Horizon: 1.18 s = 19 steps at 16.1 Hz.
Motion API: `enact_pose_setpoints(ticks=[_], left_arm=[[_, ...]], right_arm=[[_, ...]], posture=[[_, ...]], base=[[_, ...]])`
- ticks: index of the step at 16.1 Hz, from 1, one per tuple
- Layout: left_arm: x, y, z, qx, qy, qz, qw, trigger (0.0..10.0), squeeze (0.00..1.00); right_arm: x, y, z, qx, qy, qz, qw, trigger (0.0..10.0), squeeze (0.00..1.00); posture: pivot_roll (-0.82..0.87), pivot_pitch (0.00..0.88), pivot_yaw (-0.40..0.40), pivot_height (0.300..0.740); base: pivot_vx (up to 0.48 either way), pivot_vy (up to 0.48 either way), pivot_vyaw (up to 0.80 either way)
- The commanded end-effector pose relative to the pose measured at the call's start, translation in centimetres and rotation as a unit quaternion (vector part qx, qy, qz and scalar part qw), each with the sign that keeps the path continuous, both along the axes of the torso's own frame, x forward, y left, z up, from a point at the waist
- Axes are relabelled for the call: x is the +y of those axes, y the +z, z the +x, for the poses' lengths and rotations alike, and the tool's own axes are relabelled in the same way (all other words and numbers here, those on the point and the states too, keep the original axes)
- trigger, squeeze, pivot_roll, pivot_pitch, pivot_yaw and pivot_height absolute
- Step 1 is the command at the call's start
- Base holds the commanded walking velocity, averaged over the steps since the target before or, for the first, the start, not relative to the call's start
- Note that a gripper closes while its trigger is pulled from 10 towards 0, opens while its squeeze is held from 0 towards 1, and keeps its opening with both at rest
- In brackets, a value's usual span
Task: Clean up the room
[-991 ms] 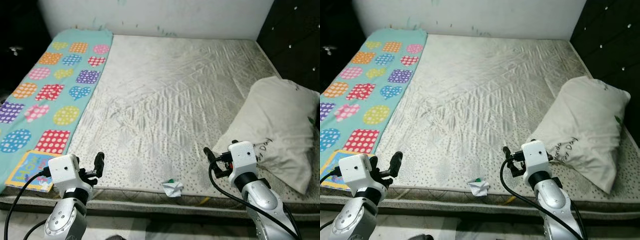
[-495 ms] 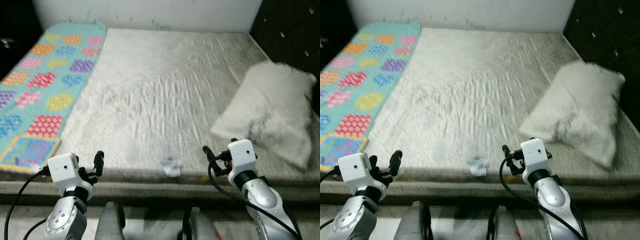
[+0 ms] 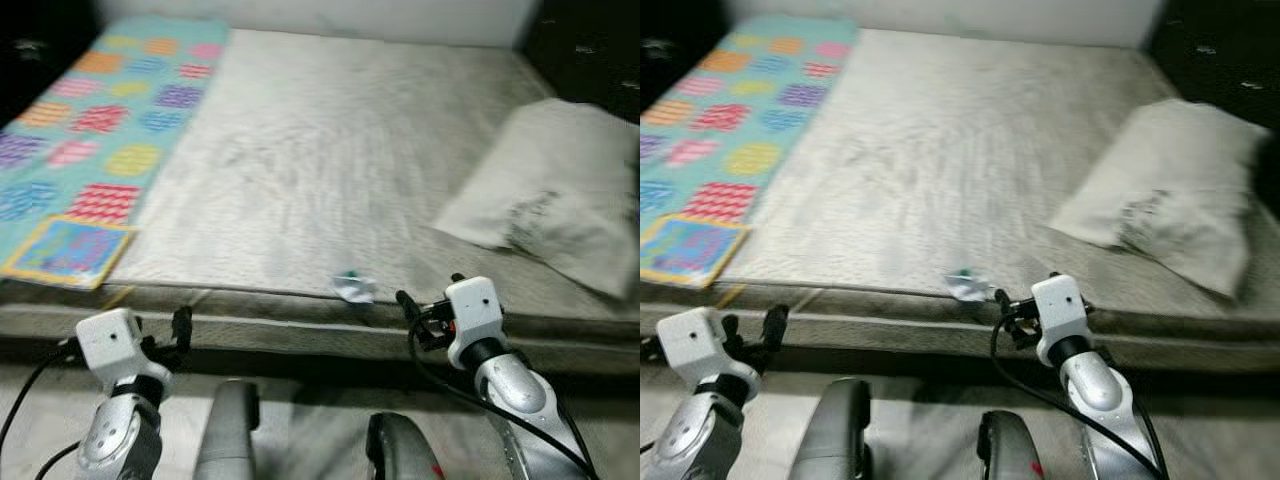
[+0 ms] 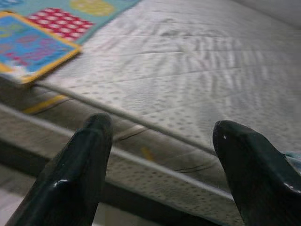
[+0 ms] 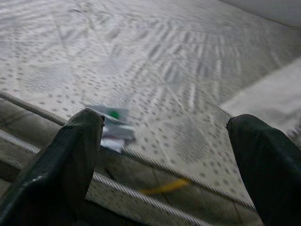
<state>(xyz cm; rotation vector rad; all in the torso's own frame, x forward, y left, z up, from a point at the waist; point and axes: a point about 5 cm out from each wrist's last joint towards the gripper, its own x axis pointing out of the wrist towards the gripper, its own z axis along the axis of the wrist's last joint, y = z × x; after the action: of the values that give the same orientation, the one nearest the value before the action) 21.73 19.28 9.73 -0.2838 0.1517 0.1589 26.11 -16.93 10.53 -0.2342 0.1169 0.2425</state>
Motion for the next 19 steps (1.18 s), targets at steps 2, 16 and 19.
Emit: enact_pose_setpoints(ticks=[2, 16, 19], left_arm=[[-0.12, 0.14, -0.16, -0.001, 0.0, -0.003, 1.0, 10.0, 0.0], [-0.49, 0.45, 0.08, -0.019, -0.022, -0.015, 0.999, 10.0, 0.0], [-0.52, 0.41, 0.1, -0.019, -0.022, -0.016, 0.999, 10.0, 0.0]], right_arm=[[-0.09, 0.2, 0.13, -0.005, 0.0, -0.001, 1.0, 10.0, 0.0], [0.22, 0.69, 0.61, -0.03, 0.011, -0.001, 0.999, 10.0, 0.0], [0.19, 0.64, 0.69, -0.03, 0.011, -0.001, 0.999, 10.0, 0.0]], posture=[[0.0, 0.163, -0.039, 0.588], [-0.01, 0.141, -0.037, 0.588], [-0.01, 0.14, -0.039, 0.588]], base=[[0.0, 0.0, 0.0], [0.174, 0.0, 0.22], [0.294, 0.0, 0.0]])
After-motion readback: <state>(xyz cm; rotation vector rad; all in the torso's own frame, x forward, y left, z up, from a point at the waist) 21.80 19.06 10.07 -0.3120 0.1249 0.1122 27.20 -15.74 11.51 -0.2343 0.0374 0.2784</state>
